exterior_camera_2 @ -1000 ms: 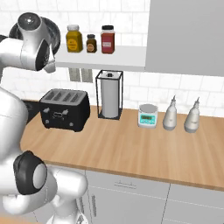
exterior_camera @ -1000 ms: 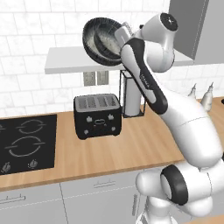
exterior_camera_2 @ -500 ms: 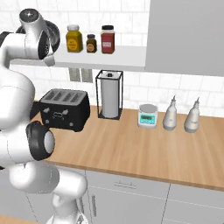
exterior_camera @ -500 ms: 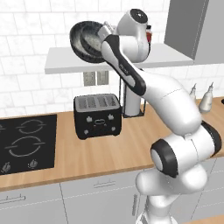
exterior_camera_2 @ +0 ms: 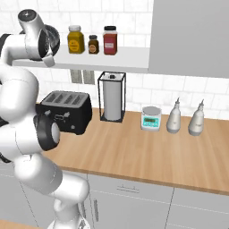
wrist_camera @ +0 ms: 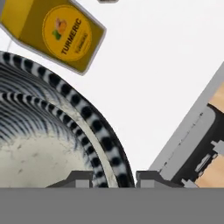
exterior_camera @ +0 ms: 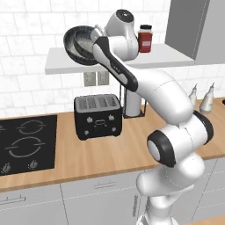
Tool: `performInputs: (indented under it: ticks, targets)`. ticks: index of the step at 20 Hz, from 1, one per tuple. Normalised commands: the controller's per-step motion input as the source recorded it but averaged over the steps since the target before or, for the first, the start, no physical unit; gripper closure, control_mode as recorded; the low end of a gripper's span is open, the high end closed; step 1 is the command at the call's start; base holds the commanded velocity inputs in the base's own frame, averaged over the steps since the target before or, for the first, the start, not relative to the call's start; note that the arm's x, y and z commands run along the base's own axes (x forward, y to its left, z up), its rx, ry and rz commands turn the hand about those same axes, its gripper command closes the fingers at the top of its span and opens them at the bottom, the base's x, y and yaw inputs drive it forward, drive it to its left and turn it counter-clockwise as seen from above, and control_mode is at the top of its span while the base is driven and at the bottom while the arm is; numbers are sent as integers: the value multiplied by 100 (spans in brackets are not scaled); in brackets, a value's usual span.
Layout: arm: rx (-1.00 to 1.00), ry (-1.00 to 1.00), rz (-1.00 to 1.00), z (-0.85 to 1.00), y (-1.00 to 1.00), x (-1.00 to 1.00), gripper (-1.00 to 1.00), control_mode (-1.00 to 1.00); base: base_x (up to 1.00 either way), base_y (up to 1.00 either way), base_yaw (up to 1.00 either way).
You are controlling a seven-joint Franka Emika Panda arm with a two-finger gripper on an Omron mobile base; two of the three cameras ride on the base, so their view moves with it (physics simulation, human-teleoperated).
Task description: Pick up the bowls on the counter and stack them on top of one another in the open cabinet. Place the smaller bowl on top of the larger bowl.
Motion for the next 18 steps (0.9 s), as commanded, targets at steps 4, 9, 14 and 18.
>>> performInputs:
  ticks: [4, 9, 14, 18]
  targets:
    - [0, 0, 0, -20, 3, 24, 100, -100, 0, 0, 0]
    - [-2, 0, 0, -20, 22, 38, -100, -100, 0, 0, 0]
    - [0, -8, 0, 0, 18, 20, -100, -100, 0, 0, 0]
    - [0, -9, -2, 21, 2, 0, -100, -100, 0, 0, 0]
